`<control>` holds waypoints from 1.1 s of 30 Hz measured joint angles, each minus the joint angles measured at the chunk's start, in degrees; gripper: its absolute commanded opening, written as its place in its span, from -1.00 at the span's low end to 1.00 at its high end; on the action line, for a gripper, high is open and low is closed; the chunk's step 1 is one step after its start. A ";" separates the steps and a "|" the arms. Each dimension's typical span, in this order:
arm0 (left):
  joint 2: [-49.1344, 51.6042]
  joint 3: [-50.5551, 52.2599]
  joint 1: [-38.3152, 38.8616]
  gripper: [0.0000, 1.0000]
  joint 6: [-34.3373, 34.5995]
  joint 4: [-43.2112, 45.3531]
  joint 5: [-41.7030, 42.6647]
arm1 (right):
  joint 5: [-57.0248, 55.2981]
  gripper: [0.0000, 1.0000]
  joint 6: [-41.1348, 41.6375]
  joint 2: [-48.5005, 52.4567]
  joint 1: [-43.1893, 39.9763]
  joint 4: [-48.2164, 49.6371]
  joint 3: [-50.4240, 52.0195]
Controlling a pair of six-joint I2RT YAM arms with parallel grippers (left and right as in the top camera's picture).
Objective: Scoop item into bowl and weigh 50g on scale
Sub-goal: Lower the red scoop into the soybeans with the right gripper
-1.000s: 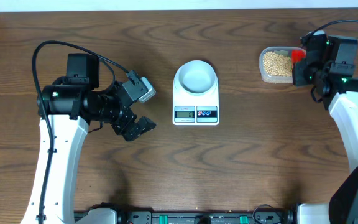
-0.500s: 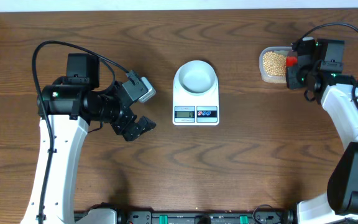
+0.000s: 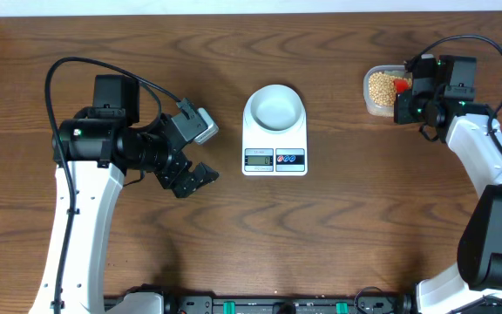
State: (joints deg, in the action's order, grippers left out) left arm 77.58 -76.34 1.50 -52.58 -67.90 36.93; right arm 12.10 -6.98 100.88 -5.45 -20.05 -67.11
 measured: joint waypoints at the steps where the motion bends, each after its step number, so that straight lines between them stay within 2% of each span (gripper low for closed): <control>1: 0.00 0.00 0.00 0.90 0.00 0.00 0.00 | 0.55 -0.98 0.63 0.00 -0.15 0.00 0.00; 14: 0.00 0.00 0.00 0.90 0.00 0.00 0.00 | 14.25 -0.98 11.65 1.90 -7.85 0.28 -0.09; 18: 0.00 0.00 0.00 0.90 0.00 0.00 0.00 | 18.88 -0.98 13.05 4.98 -8.07 0.76 -0.44; 27: 0.00 0.00 0.00 0.90 0.00 0.00 0.00 | 21.86 -0.98 14.93 5.38 -9.44 0.81 -0.63; 33: 0.00 0.00 0.00 0.90 0.00 0.00 0.00 | 27.47 -0.98 17.51 5.38 -13.11 0.39 -0.63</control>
State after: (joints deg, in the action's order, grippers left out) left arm 77.58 -76.34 1.50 -52.58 -67.90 36.93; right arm 39.57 10.52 106.26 -18.57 -19.66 -67.75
